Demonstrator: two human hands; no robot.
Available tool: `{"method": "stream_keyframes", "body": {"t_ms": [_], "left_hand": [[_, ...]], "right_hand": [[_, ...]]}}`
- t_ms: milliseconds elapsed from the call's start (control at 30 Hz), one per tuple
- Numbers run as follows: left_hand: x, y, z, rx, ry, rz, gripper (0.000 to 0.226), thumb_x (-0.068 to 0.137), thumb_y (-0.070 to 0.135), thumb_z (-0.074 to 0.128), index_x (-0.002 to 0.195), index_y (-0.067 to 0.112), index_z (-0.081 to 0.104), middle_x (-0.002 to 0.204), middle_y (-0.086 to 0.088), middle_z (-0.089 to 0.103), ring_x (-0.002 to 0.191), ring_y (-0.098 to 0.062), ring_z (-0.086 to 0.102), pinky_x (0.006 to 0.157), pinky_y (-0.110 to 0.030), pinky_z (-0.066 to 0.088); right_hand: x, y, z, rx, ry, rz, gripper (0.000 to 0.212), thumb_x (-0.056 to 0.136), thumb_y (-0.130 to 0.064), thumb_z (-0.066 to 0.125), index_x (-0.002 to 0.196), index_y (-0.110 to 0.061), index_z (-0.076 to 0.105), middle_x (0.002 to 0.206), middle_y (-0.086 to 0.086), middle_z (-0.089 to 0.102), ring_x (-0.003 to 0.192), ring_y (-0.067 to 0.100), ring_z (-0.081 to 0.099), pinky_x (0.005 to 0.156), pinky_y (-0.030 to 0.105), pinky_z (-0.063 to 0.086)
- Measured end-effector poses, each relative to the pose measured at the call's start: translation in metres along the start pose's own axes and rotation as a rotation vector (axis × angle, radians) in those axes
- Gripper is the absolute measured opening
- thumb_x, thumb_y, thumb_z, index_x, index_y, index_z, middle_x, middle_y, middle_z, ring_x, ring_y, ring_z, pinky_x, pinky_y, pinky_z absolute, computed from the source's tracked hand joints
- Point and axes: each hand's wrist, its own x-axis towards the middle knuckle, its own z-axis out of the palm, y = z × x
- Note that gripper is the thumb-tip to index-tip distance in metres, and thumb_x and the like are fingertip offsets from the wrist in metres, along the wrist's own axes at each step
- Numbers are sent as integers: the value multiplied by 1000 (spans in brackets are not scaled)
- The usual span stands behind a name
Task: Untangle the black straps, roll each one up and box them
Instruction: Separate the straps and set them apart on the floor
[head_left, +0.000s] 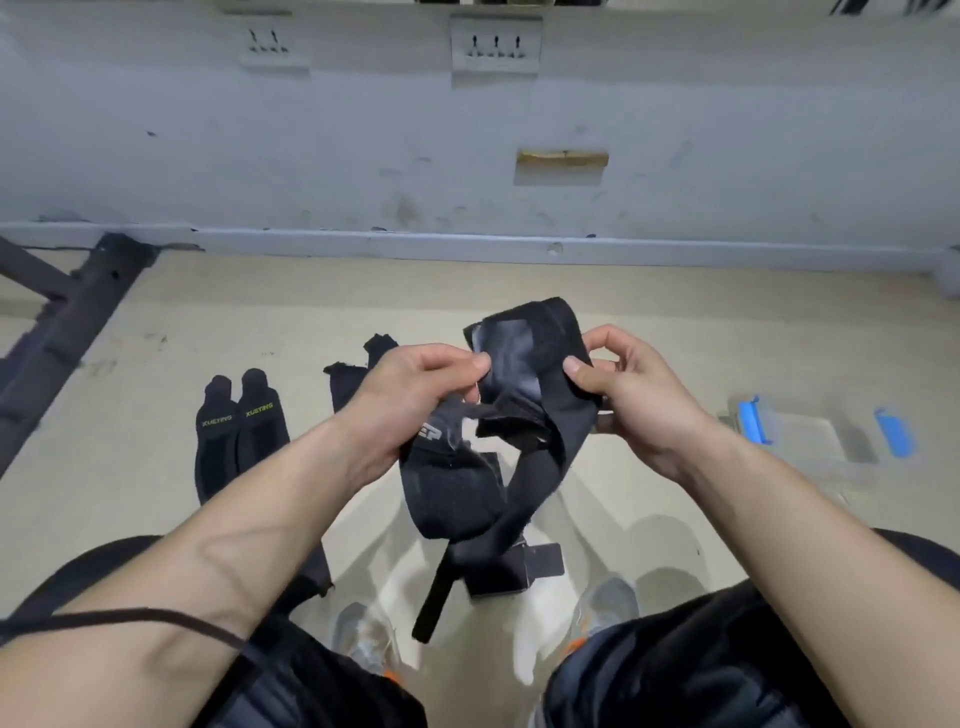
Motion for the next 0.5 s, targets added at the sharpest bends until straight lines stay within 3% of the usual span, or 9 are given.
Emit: {"method": "stream_keyframes", "body": {"t_ms": [67, 200, 333, 400, 500], "left_hand": [[3, -3, 4, 83, 125, 65, 24, 87, 31, 78, 78, 10, 71, 69, -1, 67, 63, -12, 59, 71, -24, 48], [18, -7, 5, 168, 330, 92, 27, 87, 36, 79, 82, 11, 69, 62, 11, 64, 58, -2, 58, 65, -18, 45], [33, -5, 1, 177, 313, 86, 33, 89, 38, 76, 80, 7, 69, 62, 7, 64, 59, -7, 59, 68, -21, 46], [38, -3, -1, 260, 293, 99, 34, 91, 37, 74, 76, 9, 66, 56, 13, 60, 53, -3, 53, 60, -16, 43], [43, -2, -6, 376, 248, 127, 34, 92, 37, 73, 66, 20, 58, 57, 11, 58, 53, -4, 48, 56, -17, 39]], "right_hand": [[5, 2, 6, 6, 45, -14, 14, 100, -9, 59, 90, -18, 55, 78, 0, 70, 65, 17, 63, 58, 32, 54], [23, -1, 15, -52, 96, -79, 9, 99, -10, 61, 92, -14, 56, 75, -4, 67, 64, 13, 63, 58, 31, 56], [41, -2, 16, -244, 36, -164, 10, 95, -25, 70, 95, -15, 69, 80, -11, 72, 75, 9, 68, 73, 36, 57], [48, -1, 15, -344, 33, -197, 13, 94, -31, 69, 86, -22, 74, 82, -11, 74, 78, 8, 68, 78, 34, 54], [58, -1, 8, -413, 93, -157, 41, 87, -50, 67, 74, -11, 69, 77, -11, 65, 73, 9, 60, 72, 32, 45]]}}
